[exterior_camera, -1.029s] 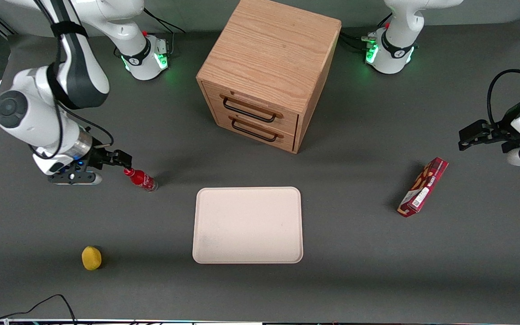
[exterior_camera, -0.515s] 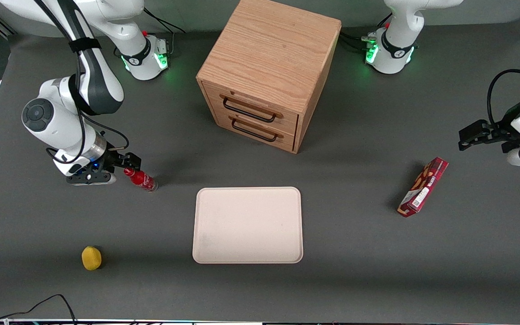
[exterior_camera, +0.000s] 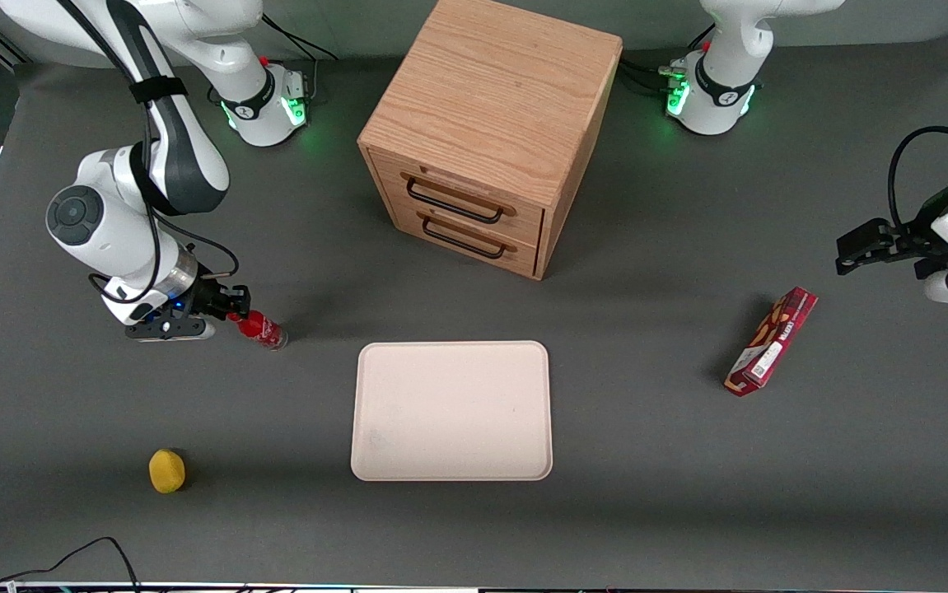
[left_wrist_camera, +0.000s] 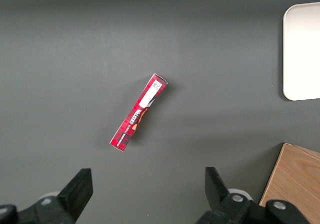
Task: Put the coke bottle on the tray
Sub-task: 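Close the right gripper around the red Coca-Cola bottle, then lift the bottle with the right gripper and swing it toward the tray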
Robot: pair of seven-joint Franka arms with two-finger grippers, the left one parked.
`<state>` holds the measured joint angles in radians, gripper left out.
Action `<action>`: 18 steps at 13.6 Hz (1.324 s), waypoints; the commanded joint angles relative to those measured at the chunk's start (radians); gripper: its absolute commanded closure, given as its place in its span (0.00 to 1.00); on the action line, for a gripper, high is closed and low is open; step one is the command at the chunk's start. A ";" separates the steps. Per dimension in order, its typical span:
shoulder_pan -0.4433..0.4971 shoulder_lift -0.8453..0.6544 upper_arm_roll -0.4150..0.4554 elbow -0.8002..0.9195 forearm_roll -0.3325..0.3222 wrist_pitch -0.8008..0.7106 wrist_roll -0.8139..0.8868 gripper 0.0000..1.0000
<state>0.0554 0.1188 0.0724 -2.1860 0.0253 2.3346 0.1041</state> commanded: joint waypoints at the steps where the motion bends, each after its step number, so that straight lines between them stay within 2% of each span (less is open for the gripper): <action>1: -0.002 -0.004 0.003 -0.011 -0.010 0.019 -0.026 1.00; 3: -0.003 -0.034 0.003 -0.015 -0.010 -0.015 -0.026 1.00; 6: -0.014 -0.149 0.001 0.058 -0.008 -0.252 -0.033 1.00; 8: -0.017 -0.169 -0.005 0.234 -0.010 -0.502 -0.035 1.00; 10: -0.019 -0.136 -0.008 0.455 -0.010 -0.689 -0.031 1.00; 12: -0.019 -0.012 -0.011 0.704 -0.010 -0.820 -0.017 1.00; 14: -0.008 0.175 -0.014 0.962 -0.011 -0.923 0.003 1.00; 16: 0.012 0.322 -0.011 1.104 -0.018 -0.926 0.073 1.00; 18: 0.116 0.477 -0.019 1.242 -0.037 -0.887 0.196 1.00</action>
<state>0.0702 0.3806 0.0605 -1.2000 0.0196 1.4762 0.1711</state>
